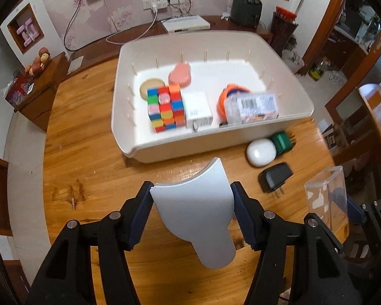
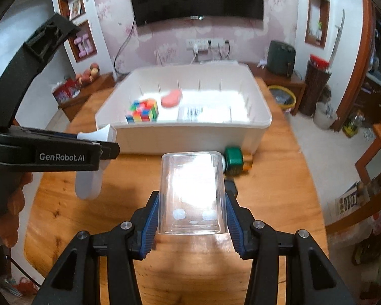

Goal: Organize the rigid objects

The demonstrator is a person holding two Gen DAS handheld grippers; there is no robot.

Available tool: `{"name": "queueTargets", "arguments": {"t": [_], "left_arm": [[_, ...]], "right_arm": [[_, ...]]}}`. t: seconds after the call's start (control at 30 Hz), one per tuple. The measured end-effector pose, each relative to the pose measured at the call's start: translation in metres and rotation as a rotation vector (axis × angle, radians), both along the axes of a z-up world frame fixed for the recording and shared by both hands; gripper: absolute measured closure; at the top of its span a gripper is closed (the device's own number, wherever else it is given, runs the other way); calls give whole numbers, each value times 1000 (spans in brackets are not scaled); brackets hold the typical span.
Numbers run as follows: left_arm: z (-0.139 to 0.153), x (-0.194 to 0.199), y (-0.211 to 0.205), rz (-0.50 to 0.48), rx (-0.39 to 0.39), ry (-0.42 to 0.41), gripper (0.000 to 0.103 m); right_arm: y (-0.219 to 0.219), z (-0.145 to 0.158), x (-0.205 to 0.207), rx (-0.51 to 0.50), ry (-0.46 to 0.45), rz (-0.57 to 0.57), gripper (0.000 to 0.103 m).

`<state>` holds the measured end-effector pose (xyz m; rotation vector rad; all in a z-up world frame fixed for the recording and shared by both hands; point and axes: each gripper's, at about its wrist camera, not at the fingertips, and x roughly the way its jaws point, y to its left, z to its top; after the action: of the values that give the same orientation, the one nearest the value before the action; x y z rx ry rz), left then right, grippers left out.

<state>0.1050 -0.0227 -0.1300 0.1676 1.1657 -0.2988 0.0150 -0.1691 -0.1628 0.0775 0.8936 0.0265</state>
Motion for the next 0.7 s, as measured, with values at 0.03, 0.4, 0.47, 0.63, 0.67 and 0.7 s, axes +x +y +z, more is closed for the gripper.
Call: {"name": "queueTargets", "arguments": {"t": [0.03, 0.4, 0.47, 0.63, 0.67, 0.7], "left_arm": [[4, 1, 0, 0, -6, -7, 38], [71, 24, 3, -10, -100, -93, 38], [83, 29, 3, -11, -109, -115, 38], [105, 48, 3, -4, -125, -161, 38], [109, 53, 3, -1, -130, -171, 38], [112, 56, 3, 2, -133, -181, 38]], "right_arm": [[0, 7, 0, -3, -18, -6, 54], [-11, 73, 8, -21, -192, -69, 54], [-11, 84, 13, -32, -224, -72, 54], [-13, 102, 25, -60, -289, -62, 54], [-13, 104, 27, -64, -298, -61, 54], [-13, 108, 31, -67, -311, -61, 54]]}}
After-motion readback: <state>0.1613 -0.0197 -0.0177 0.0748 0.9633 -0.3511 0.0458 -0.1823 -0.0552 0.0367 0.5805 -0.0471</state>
